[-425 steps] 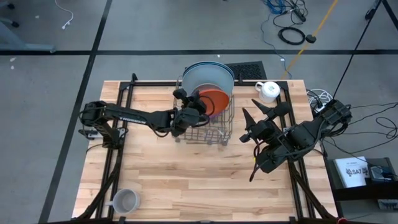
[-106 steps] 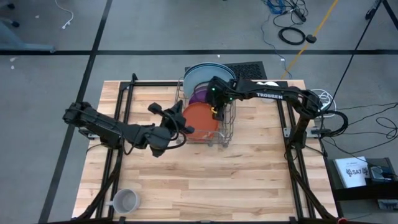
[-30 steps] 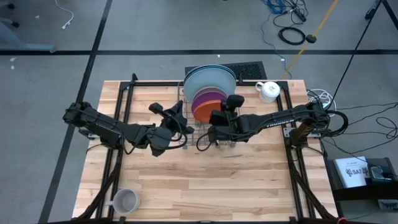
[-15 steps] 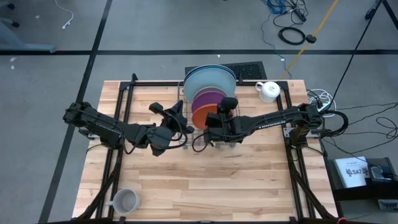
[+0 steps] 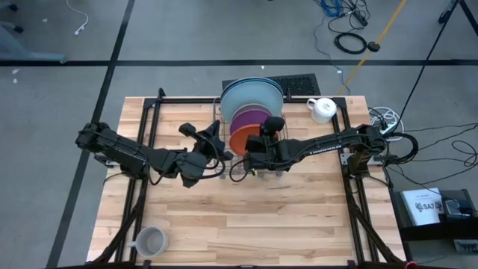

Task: Sort dishes
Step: Put the orange plate into the dish rack

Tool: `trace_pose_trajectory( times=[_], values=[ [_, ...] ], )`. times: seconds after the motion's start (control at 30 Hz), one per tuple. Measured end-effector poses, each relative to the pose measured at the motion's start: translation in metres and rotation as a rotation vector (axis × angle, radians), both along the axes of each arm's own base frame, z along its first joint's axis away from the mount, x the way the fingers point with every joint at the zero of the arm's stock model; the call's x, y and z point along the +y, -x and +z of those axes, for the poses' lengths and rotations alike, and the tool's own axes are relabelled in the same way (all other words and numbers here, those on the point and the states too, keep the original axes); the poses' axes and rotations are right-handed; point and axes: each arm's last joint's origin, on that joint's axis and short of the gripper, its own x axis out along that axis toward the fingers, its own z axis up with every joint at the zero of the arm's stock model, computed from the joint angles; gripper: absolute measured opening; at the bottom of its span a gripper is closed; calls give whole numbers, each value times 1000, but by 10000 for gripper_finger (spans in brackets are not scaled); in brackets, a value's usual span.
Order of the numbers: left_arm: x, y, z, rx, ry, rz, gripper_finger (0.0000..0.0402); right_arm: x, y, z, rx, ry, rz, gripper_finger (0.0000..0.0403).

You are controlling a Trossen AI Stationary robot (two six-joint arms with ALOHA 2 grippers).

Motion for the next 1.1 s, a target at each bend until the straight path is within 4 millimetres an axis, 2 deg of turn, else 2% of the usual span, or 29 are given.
trace_pose_trajectory(
  times=[0.17,0.37,0.53,0.87,1.1],
  values=[
    [0,0,0,0,0,0,11,1,-1,2,28,40,14,0],
    [0,0,0,0,0,0,11,9,1,20,-37,105,25,0],
    [0,0,0,0,0,0,11,11,3,26,-22,183,5,0],
    [0,0,0,0,0,0,11,11,4,24,-53,145,8,0],
    [0,0,0,0,0,0,11,8,9,5,-45,126,-6,0]
  ],
)
